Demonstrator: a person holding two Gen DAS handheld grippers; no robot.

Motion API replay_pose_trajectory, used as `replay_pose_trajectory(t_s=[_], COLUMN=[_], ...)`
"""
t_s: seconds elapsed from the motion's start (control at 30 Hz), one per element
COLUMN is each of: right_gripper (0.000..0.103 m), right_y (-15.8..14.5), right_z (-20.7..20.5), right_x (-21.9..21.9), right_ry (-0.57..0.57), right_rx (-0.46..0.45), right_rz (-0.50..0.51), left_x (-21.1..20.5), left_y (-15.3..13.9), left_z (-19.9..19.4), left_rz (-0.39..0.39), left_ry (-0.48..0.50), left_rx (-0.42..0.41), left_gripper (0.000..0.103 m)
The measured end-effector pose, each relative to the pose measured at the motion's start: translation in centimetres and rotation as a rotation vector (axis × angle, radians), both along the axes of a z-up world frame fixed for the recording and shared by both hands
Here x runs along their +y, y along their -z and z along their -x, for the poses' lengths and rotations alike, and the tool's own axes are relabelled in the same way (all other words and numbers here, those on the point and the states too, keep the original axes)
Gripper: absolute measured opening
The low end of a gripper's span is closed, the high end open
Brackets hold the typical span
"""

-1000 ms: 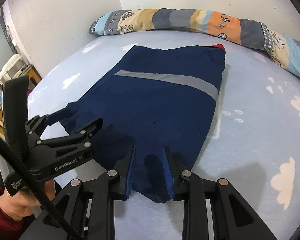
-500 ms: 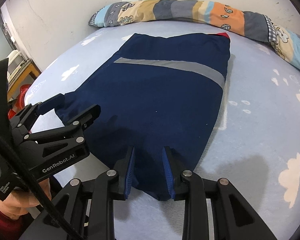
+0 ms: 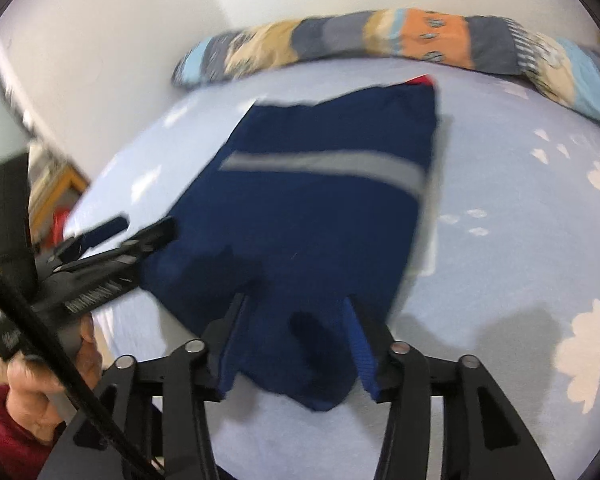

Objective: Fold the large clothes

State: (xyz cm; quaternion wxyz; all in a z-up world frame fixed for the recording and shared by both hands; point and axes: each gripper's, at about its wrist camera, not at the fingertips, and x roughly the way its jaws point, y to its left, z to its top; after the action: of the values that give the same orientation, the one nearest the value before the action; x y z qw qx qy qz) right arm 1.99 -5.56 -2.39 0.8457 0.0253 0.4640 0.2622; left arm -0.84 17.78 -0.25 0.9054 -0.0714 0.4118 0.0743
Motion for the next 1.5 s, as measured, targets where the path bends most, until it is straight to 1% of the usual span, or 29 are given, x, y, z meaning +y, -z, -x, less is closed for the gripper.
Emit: replay_pose_trajectory(t_s=[0.03,0.07,0.1,0.17,0.23,0.3,0.37,0.43,0.5,0.53,0.6,0.63,0.7,0.8,0.83,0.87,0.9,0.97,1.07,1.13,1.23,1.3,1.33,1.4,1.47,1.5], right_gripper=[0.057,0.057,0.058,0.058,0.06,0.061,0.062,0.062,0.062,0.062,0.063,0.063,0.063,0.063,0.063,0.064,0.065,0.065,0.068,0.068,0.071,0.072,0.073,0.079,0.079,0.079], right_y=[-0.2,-0.3,-0.3,-0.2,-0.1,-0.1,0.0,0.1,0.3,0.4,0.6,0.7,1.0,1.4,1.5,1.7,2.0,2.5,3.6,4.5,5.6,6.3,6.7,7.8,8.7,8.8], right_z=[-0.3,-0.8,-1.2,-1.9,-2.4,-2.7,-2.9,-3.1,-3.0,-3.1,-3.3,-3.4,-3.5,-3.7,-3.8,-4.0,-4.3,-4.8,-5.7,-6.4,-7.5,-8.3,-8.8,-9.5,-10.3,-10.4], right_x=[-0.7,-1.7,-2.5,-3.8,-4.7,-5.3,-5.4,-5.2,-5.2,-5.1,-5.1,-5.1,-5.3,-5.5,-5.6,-5.8,-5.9,-6.3,-6.6,-6.7,-6.8,-6.6,-6.3,-5.8,-4.7,-4.1], right_ry=[0.02,0.049,0.071,0.106,0.131,0.147,0.154,0.153,0.147,0.146,0.15,0.152,0.157,0.162,0.163,0.166,0.173,0.185,0.2,0.203,0.219,0.224,0.218,0.193,0.161,0.146], right_rx=[0.004,0.012,0.024,0.054,0.079,0.097,0.104,0.104,0.106,0.107,0.112,0.115,0.125,0.136,0.139,0.147,0.157,0.179,0.223,0.251,0.273,0.283,0.288,0.314,0.319,0.31], right_rz=[-0.015,-0.04,-0.06,-0.105,-0.152,-0.183,-0.193,-0.188,-0.186,-0.184,-0.183,-0.185,-0.192,-0.196,-0.198,-0.209,-0.222,-0.256,-0.304,-0.34,-0.376,-0.381,-0.39,-0.43,-0.464,-0.455], left_x=[1.5,2.6,3.6,5.7,7.7,9.8,11.8,13.3,13.7,13.7,13.6,13.3,12.8,11.7,11.1,10.5,9.8,8.7,8.0,7.4,6.5,6.3,6.3,5.9,5.6,5.4], left_y=[-0.6,-0.9,-1.0,-1.0,-0.2,1.2,3.2,5.2,6.7,7.4,8.6,9.3,10.1,10.8,11.0,11.3,11.6,12.0,12.3,12.3,12.0,11.8,11.7,11.6,11.3,11.1], left_z=[-0.4,-0.7,-1.2,-2.9,-4.9,-6.7,-8.5,-9.5,-10.2,-10.5,-11.2,-11.5,-11.9,-12.5,-12.8,-12.9,-13.2,-13.7,-13.9,-13.8,-13.6,-13.7,-13.6,-14.0,-13.9,-13.8], left_rz=[0.053,0.09,0.12,0.191,0.26,0.339,0.459,0.573,0.642,0.652,0.625,0.645,0.657,0.743,0.788,0.838,0.858,0.857,0.94,0.963,0.911,0.9,0.893,0.888,0.867,0.85], left_ry=[-0.024,-0.032,-0.032,-0.018,0.006,0.009,0.02,0.018,0.041,0.057,0.062,0.095,0.128,0.205,0.235,0.263,0.281,0.294,0.298,0.313,0.334,0.331,0.332,0.324,0.322,0.316], left_rx=[-0.005,0.0,0.014,0.07,0.14,0.198,0.265,0.308,0.338,0.358,0.379,0.4,0.408,0.405,0.403,0.409,0.419,0.424,0.416,0.412,0.414,0.414,0.412,0.407,0.394,0.389], left_gripper=[0.092,0.096,0.097,0.098,0.098,0.098,0.098,0.098,0.098,0.098,0.097,0.097,0.097,0.095,0.091,0.089,0.089,0.089,0.089,0.089,0.089,0.089,0.089,0.089,0.089,0.089])
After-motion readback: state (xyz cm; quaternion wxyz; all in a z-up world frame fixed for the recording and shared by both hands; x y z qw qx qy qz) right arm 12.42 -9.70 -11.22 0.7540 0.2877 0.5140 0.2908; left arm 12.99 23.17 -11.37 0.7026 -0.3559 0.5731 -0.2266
